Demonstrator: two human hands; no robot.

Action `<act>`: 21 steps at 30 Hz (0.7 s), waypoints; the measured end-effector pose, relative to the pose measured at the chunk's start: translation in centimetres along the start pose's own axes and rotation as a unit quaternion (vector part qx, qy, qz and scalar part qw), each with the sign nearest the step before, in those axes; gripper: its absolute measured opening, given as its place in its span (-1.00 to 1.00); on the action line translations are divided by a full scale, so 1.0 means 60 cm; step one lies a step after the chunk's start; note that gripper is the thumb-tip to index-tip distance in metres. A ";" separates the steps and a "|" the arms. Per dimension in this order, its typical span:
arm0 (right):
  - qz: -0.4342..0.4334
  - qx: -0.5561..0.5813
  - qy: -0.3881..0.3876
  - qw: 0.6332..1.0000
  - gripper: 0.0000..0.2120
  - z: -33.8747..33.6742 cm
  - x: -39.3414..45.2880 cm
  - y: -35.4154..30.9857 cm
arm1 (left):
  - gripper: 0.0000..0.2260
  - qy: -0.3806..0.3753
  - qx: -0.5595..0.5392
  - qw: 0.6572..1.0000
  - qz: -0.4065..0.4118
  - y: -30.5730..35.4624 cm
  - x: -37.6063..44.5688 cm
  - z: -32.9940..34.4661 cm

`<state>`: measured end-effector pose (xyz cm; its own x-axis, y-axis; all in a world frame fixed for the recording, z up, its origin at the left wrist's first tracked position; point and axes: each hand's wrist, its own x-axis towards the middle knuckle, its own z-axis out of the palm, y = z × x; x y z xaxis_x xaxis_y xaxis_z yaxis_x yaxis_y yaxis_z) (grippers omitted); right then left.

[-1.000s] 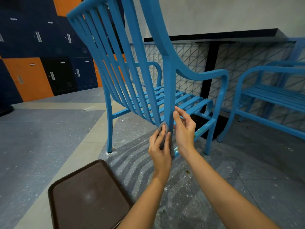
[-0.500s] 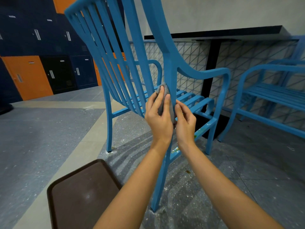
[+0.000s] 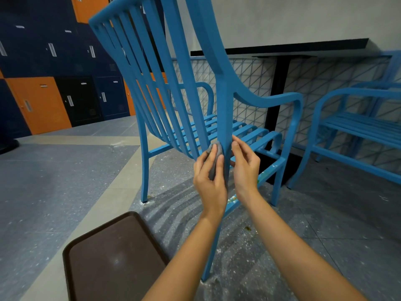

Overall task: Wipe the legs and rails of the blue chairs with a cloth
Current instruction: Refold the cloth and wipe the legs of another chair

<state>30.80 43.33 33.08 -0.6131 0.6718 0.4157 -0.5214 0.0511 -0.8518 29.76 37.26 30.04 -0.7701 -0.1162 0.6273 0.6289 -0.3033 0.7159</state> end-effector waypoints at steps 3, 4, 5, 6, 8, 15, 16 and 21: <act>0.005 -0.001 0.008 1.000 -0.78 -0.014 -0.002 0.011 | -0.70 0.013 -0.009 0.999 0.037 0.024 0.028 0.014; 0.006 -0.003 0.006 1.000 -0.79 -0.019 -0.005 0.017 | -0.70 0.014 -0.013 0.999 0.047 0.028 0.035 0.018; 0.007 -0.004 0.001 1.000 -0.80 -0.022 -0.009 0.023 | -0.70 0.014 -0.015 0.998 0.054 0.028 0.038 0.022; 0.008 -0.004 -0.005 1.000 -0.81 -0.025 -0.014 0.029 | -0.70 0.012 -0.018 0.998 0.058 0.026 0.038 0.025; 0.009 -0.004 -0.010 1.000 -0.81 -0.028 -0.022 0.039 | -0.70 0.009 -0.027 0.998 0.052 0.012 0.026 0.028; 0.026 0.008 0.003 1.000 -0.80 -0.037 -0.029 0.062 | -0.69 0.031 -0.004 0.999 -0.011 -0.072 -0.063 0.002; 0.029 0.008 0.010 0.999 -0.80 -0.039 -0.033 0.069 | -0.69 0.030 0.005 0.999 -0.012 -0.082 -0.075 -0.006; 0.066 -0.021 0.034 0.997 -0.82 -0.057 -0.054 0.110 | -0.68 -0.006 0.017 0.999 -0.050 -0.113 -0.115 -0.043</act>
<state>31.38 44.01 25.01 -0.6315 0.7237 0.2783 -0.4136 -0.0108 -0.9104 30.51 37.68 20.07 -0.8281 -0.0758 0.5554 0.5522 -0.2812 0.7849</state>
